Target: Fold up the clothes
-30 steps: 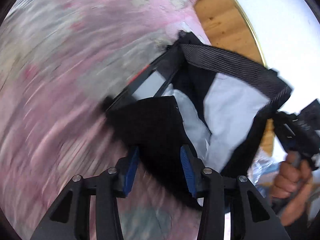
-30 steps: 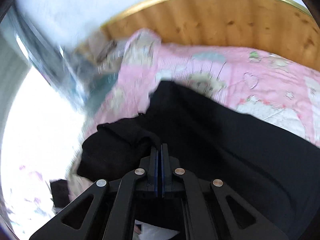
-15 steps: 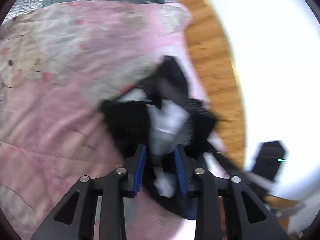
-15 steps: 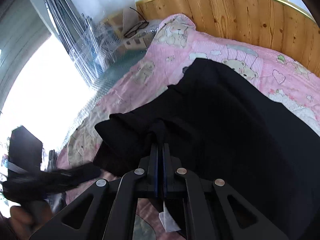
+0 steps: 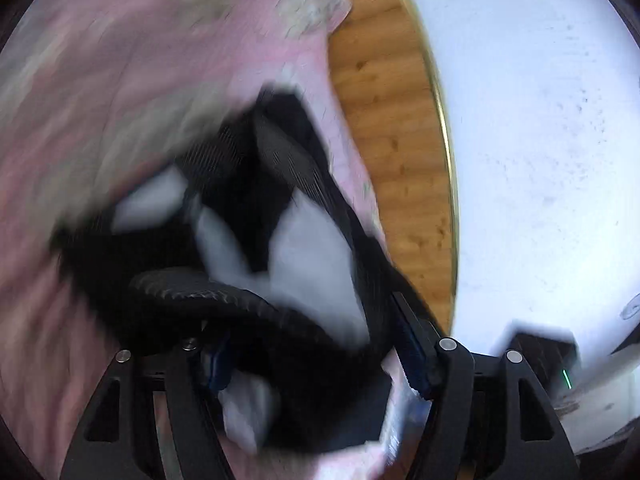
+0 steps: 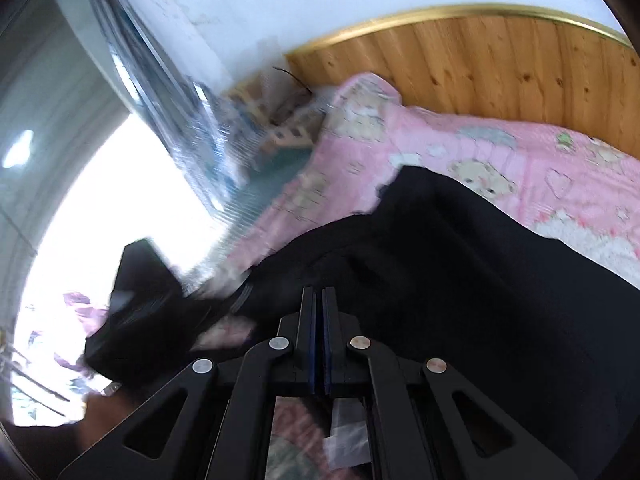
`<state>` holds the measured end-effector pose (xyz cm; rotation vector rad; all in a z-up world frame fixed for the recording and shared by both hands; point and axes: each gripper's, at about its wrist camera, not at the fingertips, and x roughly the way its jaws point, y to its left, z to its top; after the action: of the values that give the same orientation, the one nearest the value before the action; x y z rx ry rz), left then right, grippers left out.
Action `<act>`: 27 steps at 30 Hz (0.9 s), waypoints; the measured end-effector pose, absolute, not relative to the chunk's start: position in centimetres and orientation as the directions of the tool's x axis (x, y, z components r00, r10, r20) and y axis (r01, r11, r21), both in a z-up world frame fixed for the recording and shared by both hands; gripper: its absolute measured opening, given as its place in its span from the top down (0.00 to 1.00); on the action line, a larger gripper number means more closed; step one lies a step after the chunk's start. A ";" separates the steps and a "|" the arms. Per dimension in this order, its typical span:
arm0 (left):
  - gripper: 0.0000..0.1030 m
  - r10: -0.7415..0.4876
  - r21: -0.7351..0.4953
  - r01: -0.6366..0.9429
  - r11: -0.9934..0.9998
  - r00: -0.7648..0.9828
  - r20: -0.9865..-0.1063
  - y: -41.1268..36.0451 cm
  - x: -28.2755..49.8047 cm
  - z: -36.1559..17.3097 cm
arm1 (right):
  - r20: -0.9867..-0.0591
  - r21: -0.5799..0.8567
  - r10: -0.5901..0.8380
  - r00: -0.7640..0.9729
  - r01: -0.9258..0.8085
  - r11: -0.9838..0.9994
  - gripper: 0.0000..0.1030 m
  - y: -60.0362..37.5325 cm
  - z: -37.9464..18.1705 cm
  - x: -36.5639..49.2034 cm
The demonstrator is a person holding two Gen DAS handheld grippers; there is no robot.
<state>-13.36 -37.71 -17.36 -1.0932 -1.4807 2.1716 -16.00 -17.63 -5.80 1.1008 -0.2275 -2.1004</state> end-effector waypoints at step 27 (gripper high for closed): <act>0.26 0.522 -0.740 0.508 -0.441 -0.526 -0.672 -36.4 -7.2 -18.7 | -0.804 0.444 -0.455 -0.383 0.122 -0.888 0.55 2.0 -13.3 -7.4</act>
<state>-7.20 -36.41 -18.71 -1.5252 -1.6554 2.1776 -7.36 2.04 -13.29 1.4914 -0.4480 -2.3109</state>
